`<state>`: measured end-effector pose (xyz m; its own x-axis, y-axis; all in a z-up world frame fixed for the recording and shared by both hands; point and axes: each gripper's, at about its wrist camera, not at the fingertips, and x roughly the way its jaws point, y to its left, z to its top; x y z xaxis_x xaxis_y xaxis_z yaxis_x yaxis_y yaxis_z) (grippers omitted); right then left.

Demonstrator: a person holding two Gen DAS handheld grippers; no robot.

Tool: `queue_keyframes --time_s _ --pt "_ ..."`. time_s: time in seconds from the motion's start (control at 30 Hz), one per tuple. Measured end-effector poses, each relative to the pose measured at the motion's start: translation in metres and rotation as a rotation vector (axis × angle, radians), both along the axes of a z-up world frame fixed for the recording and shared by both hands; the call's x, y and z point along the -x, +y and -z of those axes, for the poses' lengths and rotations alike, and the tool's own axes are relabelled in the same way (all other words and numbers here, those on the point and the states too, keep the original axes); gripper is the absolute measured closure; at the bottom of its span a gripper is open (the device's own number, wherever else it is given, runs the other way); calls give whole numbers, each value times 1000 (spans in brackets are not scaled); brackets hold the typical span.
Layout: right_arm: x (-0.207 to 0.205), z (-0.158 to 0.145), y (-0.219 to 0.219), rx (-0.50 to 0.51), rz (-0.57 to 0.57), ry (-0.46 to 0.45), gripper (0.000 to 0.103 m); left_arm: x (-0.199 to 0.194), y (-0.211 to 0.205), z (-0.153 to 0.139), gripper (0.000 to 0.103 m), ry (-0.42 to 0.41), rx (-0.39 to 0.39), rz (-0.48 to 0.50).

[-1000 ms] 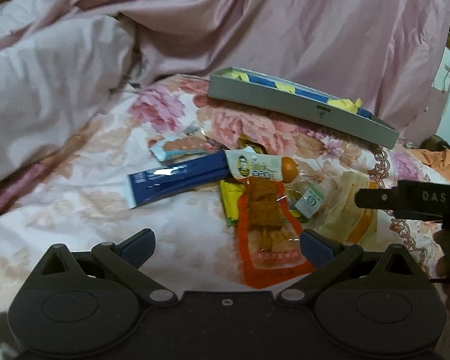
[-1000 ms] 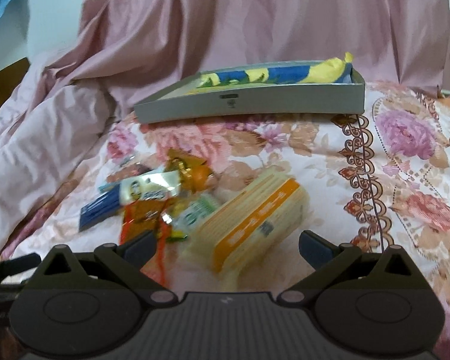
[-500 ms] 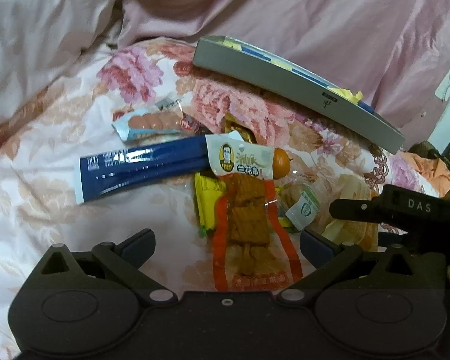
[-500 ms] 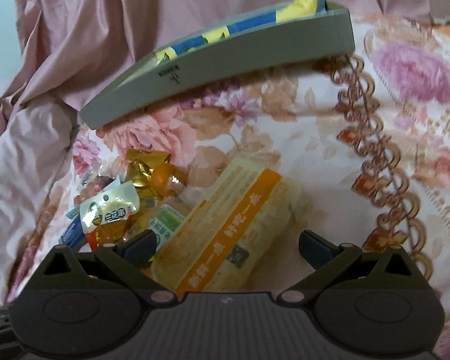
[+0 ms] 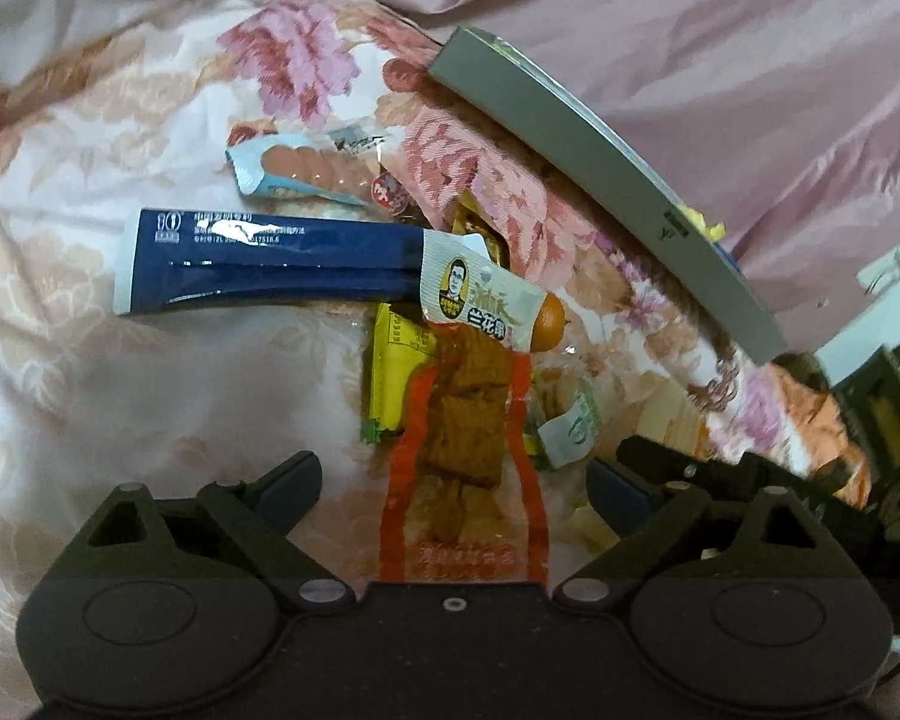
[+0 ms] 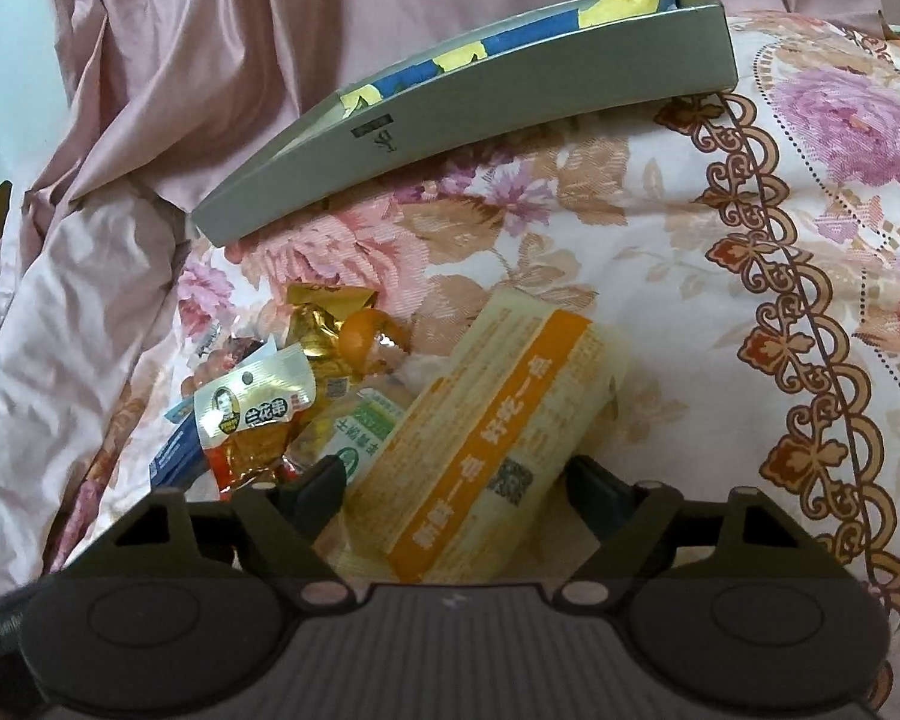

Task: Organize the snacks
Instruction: 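Lower left gripper onto orange spicy strip while right gripper lowers onto bread bag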

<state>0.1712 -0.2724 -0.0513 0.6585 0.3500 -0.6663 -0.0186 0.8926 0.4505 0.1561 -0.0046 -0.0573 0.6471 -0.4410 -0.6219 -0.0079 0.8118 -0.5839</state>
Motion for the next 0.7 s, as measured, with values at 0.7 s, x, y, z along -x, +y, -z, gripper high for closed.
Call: queue_keyframes --time_s 0.7 --pt "2 -1 -3 -61 -11 18 26 -1 0 -11 26 -56 340 42"
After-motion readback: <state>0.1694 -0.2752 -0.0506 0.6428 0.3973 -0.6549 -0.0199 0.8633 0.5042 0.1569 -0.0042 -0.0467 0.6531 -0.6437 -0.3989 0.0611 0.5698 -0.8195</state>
